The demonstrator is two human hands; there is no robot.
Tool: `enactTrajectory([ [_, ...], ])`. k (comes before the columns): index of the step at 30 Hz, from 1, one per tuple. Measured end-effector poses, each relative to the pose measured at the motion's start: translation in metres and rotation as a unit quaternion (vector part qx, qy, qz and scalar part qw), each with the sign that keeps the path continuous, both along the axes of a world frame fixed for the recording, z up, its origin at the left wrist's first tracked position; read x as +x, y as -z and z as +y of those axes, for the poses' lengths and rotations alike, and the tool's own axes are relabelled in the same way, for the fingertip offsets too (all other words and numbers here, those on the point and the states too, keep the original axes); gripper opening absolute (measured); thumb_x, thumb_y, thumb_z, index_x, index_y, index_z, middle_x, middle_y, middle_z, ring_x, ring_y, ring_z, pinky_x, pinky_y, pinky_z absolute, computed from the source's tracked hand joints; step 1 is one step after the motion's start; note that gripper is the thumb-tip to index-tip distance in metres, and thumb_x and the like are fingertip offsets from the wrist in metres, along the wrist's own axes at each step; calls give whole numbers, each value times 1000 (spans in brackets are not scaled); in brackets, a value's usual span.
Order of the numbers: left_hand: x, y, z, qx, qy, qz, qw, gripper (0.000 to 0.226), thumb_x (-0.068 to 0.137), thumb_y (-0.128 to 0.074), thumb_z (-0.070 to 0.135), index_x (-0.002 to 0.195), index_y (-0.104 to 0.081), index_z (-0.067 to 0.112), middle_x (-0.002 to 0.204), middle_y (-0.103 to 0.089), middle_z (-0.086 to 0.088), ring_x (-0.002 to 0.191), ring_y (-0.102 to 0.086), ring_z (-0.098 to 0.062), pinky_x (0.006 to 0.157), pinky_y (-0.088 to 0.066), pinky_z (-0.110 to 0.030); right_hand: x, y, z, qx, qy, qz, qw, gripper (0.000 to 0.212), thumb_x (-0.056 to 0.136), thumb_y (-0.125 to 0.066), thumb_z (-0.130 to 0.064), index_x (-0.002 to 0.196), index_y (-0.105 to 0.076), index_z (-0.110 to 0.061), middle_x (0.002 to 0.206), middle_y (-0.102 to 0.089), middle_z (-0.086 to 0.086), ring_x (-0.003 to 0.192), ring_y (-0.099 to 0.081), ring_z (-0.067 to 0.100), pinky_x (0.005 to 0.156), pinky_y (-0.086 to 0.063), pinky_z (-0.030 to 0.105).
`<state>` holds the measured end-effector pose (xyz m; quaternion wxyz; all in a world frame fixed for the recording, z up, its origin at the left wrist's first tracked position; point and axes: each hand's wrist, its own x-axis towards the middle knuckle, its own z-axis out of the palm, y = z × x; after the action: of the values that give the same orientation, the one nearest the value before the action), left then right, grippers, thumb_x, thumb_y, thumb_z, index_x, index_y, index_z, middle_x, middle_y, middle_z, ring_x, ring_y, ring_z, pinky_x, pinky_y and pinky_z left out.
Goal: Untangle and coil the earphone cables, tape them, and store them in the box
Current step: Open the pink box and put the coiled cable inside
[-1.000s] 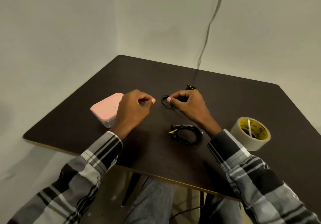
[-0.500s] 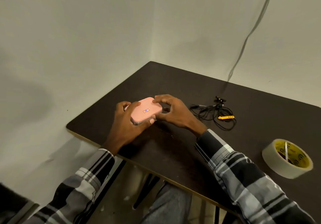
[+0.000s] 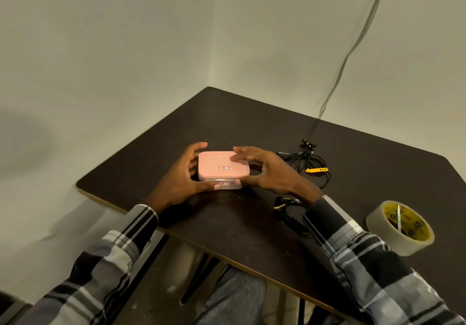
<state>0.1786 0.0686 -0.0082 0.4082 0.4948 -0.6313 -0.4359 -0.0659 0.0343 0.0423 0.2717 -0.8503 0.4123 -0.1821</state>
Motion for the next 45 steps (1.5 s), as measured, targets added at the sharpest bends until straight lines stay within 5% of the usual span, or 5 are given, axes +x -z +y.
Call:
enactTrajectory([
  [9, -2, -3, 2, -5, -23, 2, 1000, 123, 53, -95, 24, 147, -16, 38, 146, -46, -5, 131, -50, -15, 110, -42, -43, 5, -6, -20, -69, 64, -118, 989, 17, 96, -65, -17, 106, -74, -6, 93, -75, -3, 85, -71, 8, 77, -59, 30],
  [21, -3, 3, -3, -27, -28, 1, 999, 117, 61, -92, 19, 146, -14, 36, 149, -41, -6, 126, -47, -8, 85, -44, -3, 37, 20, -63, 92, 222, -166, 956, 11, 89, -73, -14, 93, -75, -4, 92, -75, 10, 86, -73, 25, 75, -62, 35],
  [29, 1, -1, 2, -59, -22, -3, 998, 115, 57, -93, 37, 143, -17, 42, 146, -43, 3, 127, -47, -3, 100, -41, -12, 20, 10, -50, 43, 269, -113, 956, 17, 86, -77, -26, 80, -76, -10, 75, -75, 7, 71, -72, 22, 66, -62, 31],
  [39, -57, -9, 29, -484, -174, -186, 837, 18, 85, -73, 14, 96, -71, 0, 95, -72, -14, 88, -65, -24, 79, -52, -27, -88, -11, 51, -37, 350, 66, 934, 13, 85, -77, -32, 84, -74, -20, 75, -71, -6, 67, -68, 8, 66, -56, 27],
  [45, -113, -9, 37, -424, -41, -169, 889, 10, 87, -71, 19, 89, -73, 10, 78, -64, -2, 68, -58, -15, 62, -51, -33, -109, 11, 80, 25, 358, 129, 924, 18, 83, -76, -43, 95, -74, -30, 100, -73, -7, 94, -67, 14, 84, -57, 40],
])
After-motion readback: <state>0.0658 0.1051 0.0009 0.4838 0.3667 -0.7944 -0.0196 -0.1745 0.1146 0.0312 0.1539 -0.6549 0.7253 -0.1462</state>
